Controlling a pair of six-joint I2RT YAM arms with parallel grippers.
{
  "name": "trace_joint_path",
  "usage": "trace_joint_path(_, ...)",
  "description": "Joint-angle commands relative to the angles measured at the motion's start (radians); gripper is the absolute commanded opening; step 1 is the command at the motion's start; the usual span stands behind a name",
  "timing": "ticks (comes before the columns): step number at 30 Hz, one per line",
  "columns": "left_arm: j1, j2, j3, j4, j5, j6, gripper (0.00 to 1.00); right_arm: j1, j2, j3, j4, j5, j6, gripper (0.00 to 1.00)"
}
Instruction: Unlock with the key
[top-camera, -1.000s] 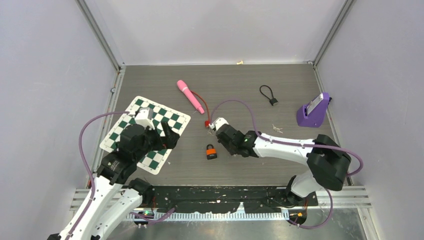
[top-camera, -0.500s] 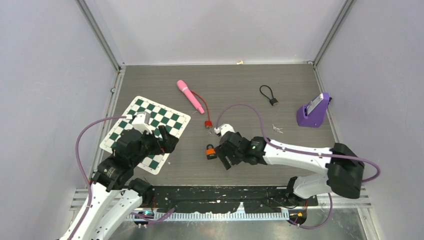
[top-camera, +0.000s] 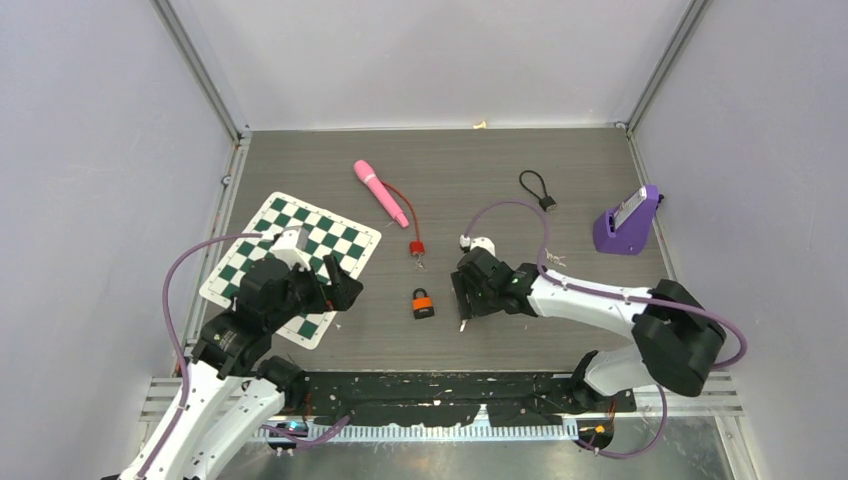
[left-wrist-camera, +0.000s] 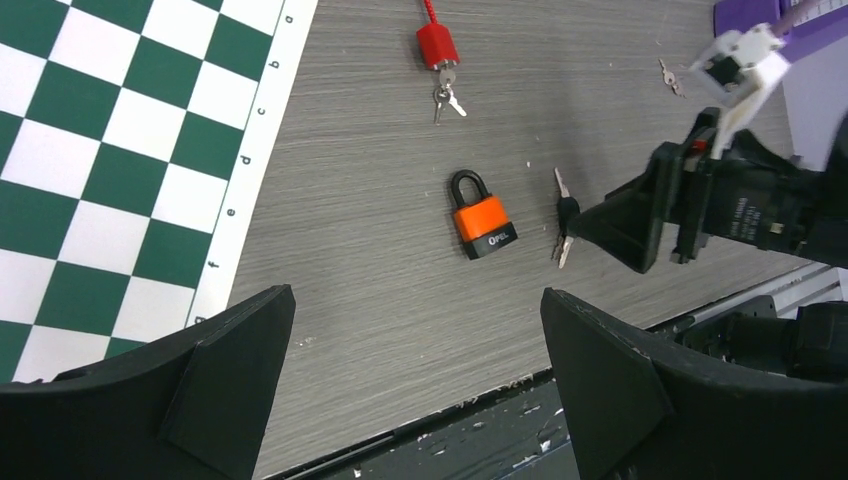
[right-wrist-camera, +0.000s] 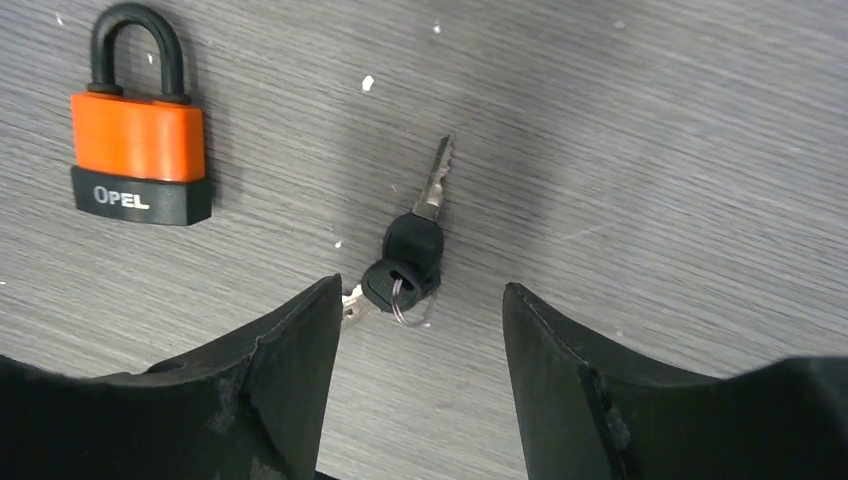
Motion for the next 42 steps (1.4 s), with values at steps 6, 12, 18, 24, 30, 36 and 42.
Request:
trace_joint_path(6, 0.003, 0.005, -0.016, 0.03, 0.068, -0.027, 0.98, 0.001, 0.205, 0.037, 0.054, -0.056, 0.013, 0.6)
trace_joint_path(12, 0.002, 0.015, -0.019, 0.057, 0.124, -0.047, 0.97, 0.049, 0.259, 0.101, 0.008, -0.02, -0.049, 0.21)
trace_joint_path(18, 0.0, 0.021, -0.042, 0.113, 0.197, -0.096, 0.96, 0.09, 0.16, 0.093, 0.045, 0.02, -0.14, 0.05)
trace_joint_path(24, -0.011, 0.057, -0.054, 0.209, 0.262, -0.161, 0.95, 0.101, -0.042, 0.024, 0.169, 0.022, -0.236, 0.05)
trace_joint_path(30, -0.016, 0.112, -0.061, 0.274, 0.278, -0.221, 0.94, 0.105, -0.149, -0.012, 0.214, 0.001, -0.294, 0.05)
trace_joint_path(36, -0.066, 0.202, -0.032, 0.344, 0.269, -0.314, 0.92, 0.171, -0.256, -0.07, 0.324, 0.053, -0.374, 0.05)
trace_joint_path(42, -0.118, 0.354, 0.042, 0.37, 0.247, -0.399, 0.86, 0.251, -0.27, -0.055, 0.37, 0.166, -0.453, 0.05)
